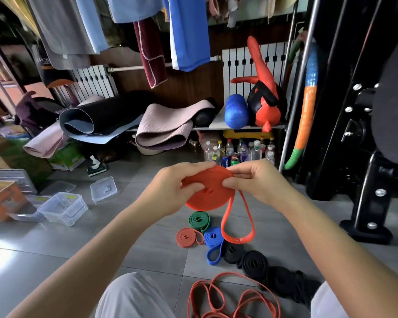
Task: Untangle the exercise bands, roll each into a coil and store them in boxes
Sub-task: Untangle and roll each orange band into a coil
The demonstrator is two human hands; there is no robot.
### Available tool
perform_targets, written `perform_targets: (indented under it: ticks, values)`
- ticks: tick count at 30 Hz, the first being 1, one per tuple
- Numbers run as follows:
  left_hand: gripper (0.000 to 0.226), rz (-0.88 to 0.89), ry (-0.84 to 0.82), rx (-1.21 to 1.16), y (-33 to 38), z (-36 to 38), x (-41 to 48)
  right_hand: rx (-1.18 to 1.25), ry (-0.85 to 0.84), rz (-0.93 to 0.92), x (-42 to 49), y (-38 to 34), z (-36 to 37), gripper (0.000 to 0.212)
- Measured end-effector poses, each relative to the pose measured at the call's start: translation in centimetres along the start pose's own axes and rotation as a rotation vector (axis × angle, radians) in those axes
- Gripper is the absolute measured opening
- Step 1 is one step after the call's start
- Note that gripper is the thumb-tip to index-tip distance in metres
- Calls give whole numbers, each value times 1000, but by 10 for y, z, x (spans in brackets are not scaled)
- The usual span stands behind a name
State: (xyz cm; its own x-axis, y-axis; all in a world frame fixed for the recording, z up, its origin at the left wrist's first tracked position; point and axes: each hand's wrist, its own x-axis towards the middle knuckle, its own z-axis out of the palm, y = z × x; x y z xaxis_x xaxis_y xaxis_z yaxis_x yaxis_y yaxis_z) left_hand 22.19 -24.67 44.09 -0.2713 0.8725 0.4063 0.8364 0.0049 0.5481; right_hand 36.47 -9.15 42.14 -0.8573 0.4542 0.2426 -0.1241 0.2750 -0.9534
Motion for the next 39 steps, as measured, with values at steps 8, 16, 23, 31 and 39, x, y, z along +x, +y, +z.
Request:
perform_targets:
  ticks: [8, 16, 23, 31, 39]
  values:
    - [57, -171, 337, -607, 6, 20, -3, 291, 211, 51, -10, 13, 6, 21]
    - [43, -85, 95, -278, 12, 16, 3, 142, 96, 63, -12, 13, -14, 22]
    - [55, 125, -265, 196, 24, -1, 18, -82, -63, 17, -3, -4, -16, 26]
    - [60, -33, 55, -237, 18, 7, 7, 165, 58, -6, -10, 3, -14, 24]
    - [54, -216, 405, -611, 13, 27, 0, 204, 340, -86, -18, 24, 15, 31]
